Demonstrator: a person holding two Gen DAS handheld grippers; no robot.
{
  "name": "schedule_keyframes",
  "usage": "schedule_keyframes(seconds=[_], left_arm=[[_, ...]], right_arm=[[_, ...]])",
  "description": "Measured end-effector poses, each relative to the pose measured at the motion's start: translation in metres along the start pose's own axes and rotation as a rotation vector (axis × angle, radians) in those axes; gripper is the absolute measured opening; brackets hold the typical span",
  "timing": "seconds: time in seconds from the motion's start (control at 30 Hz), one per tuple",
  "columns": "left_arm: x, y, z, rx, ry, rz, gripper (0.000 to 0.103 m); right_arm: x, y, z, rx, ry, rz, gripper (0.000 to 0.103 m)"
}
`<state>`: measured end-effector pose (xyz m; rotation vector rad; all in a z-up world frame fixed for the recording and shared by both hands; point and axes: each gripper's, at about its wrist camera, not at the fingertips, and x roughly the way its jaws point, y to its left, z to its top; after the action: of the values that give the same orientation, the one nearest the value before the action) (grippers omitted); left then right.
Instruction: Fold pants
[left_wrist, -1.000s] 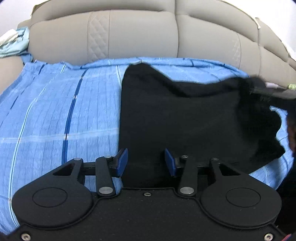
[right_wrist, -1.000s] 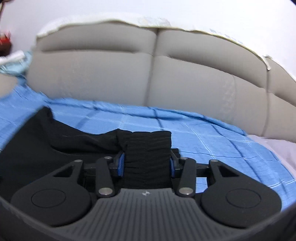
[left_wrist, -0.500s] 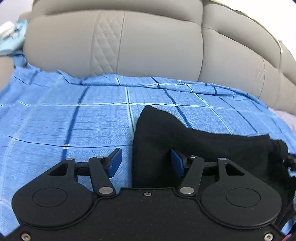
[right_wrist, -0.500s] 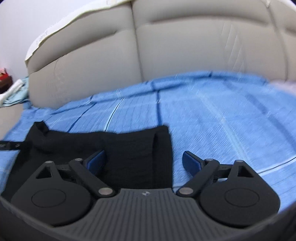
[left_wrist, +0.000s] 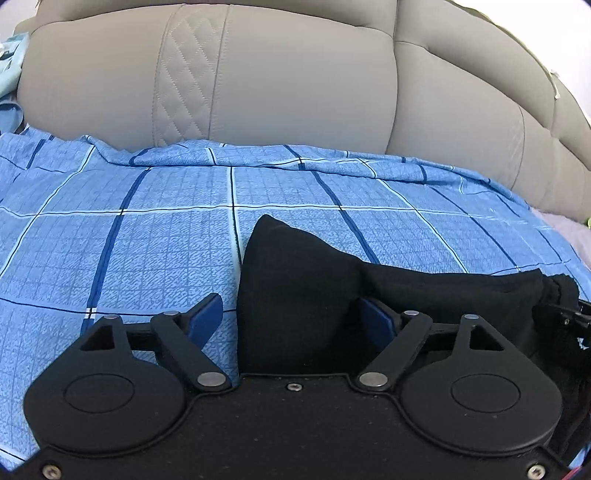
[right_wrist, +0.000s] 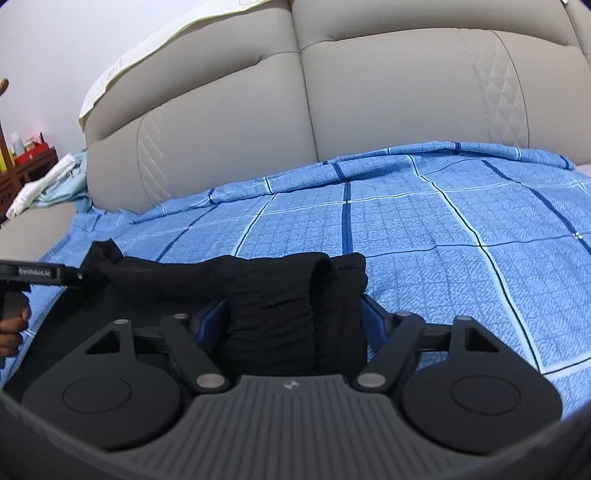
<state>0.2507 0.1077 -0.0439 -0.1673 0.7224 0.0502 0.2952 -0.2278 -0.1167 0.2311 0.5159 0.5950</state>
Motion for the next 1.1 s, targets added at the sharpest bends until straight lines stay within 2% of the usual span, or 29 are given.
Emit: schedule_keyframes(seconds=[0.17,0.33,0.43,0.53,0.7,0.83,0.9,1.0,1.07,1.1], left_arm=[[0.001,0.000,0.002,0.009,0.010,-0.019,0.083],[0.007,-0.007,0.001,0.074,0.023,-0.061,0.096],[0.011,-0.012,0.000,0.095,0.018,-0.071,0.101],[0.012,-0.011,0.002,0.071,0.016,-0.088,0.101],[0.008,0.006,0.005,-0.046,0.010,-0.176,0.101],[0.007,0.026,0.005,-0.161,-0.003,-0.264,0.096],[0.011,0.026,0.004,-0.134,-0.019,-0.270,0.096],[0.016,0.011,0.005,-0.052,-0.019,-0.211,0.096],[0.015,0.003,0.003,-0.020,-0.021,-0.184,0.086],[0.013,0.002,0.001,-0.013,-0.035,-0.156,0.064]], right_arm=[[-0.002,-0.001,0.000,0.023,-0.005,0.016,0.071],[-0.002,-0.004,-0.001,0.067,-0.005,0.053,0.063],[-0.001,-0.006,-0.001,0.086,-0.004,0.073,0.060],[0.000,-0.007,-0.001,0.098,-0.005,0.085,0.057],[0.004,-0.011,0.001,0.129,-0.009,0.111,0.056],[0.005,-0.009,0.001,0.122,-0.010,0.107,0.055],[0.006,-0.008,0.001,0.124,-0.010,0.107,0.055],[0.009,-0.005,0.002,0.118,-0.008,0.105,0.054],[0.010,-0.003,0.001,0.113,-0.008,0.101,0.054],[0.010,-0.002,0.001,0.114,-0.007,0.101,0.052]])
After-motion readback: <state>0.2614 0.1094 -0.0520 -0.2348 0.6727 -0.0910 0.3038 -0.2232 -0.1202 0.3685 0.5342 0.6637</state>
